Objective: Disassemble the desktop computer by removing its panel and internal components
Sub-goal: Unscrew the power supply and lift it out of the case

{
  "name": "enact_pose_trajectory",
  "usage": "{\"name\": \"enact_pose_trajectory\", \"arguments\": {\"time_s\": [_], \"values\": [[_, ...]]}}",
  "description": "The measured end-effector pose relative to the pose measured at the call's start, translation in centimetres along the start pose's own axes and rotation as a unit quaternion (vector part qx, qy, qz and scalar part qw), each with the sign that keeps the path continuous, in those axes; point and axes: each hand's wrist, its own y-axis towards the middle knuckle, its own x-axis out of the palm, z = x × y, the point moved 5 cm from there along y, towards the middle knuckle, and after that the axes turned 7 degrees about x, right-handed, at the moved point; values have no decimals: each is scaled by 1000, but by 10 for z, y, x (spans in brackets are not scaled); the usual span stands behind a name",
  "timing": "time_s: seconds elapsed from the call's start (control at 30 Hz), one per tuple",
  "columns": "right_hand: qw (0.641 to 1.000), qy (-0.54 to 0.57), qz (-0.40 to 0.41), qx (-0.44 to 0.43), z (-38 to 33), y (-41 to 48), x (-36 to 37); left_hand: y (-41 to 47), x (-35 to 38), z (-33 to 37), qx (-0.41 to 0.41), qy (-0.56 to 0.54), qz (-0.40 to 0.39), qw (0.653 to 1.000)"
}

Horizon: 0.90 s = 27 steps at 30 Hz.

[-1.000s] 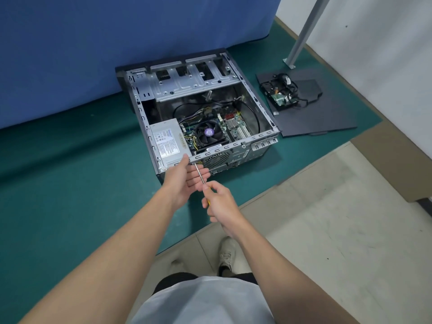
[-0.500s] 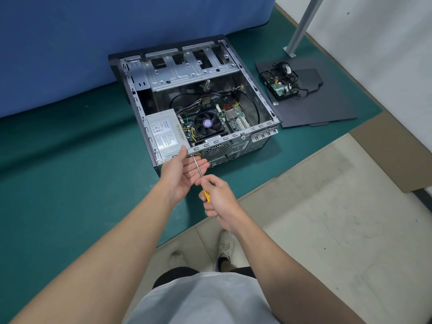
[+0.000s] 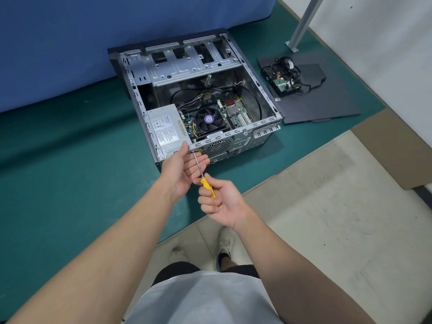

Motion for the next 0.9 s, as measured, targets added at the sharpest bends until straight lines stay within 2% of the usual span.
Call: {"name": "enact_pose_trajectory", "arguments": {"time_s": [0.1,0.2,0.3,0.4,0.43,0.47,0.53,0.57,0.6,0.7,0.77,0.8,0.83,0.87,0.9], "values": [[998,38,-40,19,1,3,0,-1,0,1,0,-5,2,1000],[1000,13,-24,1,-2,4,-2,-1,1,1,-2,-6,2,1000],[991,-103,60,-59,-9,2,-3,-2,1,1,-4,-6,5,1000],[945,-247,180,-117,-13,-1,0,-1,1,1,-1,-7,6,1000],[914,-310,223,-139,-14,-3,5,-1,0,1,-1,-6,6,1000],[861,-399,271,-162,-17,-7,9,-1,0,0,-1,-5,6,1000],[699,-594,349,-192,-20,-10,16,-1,1,0,-2,-7,2,1000],[639,-640,376,-200,-18,-10,17,-1,1,-1,-3,-9,2,1000],[609,-651,399,-215,-18,-12,19,-2,2,-1,-3,-12,2,1000],[563,-655,435,-253,-14,-15,25,-3,2,0,11,-8,16,1000],[571,-649,437,-247,-16,-16,26,-3,2,0,27,9,30,999],[600,-629,431,-242,-19,-16,25,-3,3,0,33,15,35,999],[648,-592,417,-236,-21,-18,24,-3,3,0,36,20,38,998],[728,-524,384,-221,-22,-18,20,-2,3,0,38,22,41,998],[830,-407,327,-196,-22,-16,14,-1,3,1,39,22,43,998]]}}
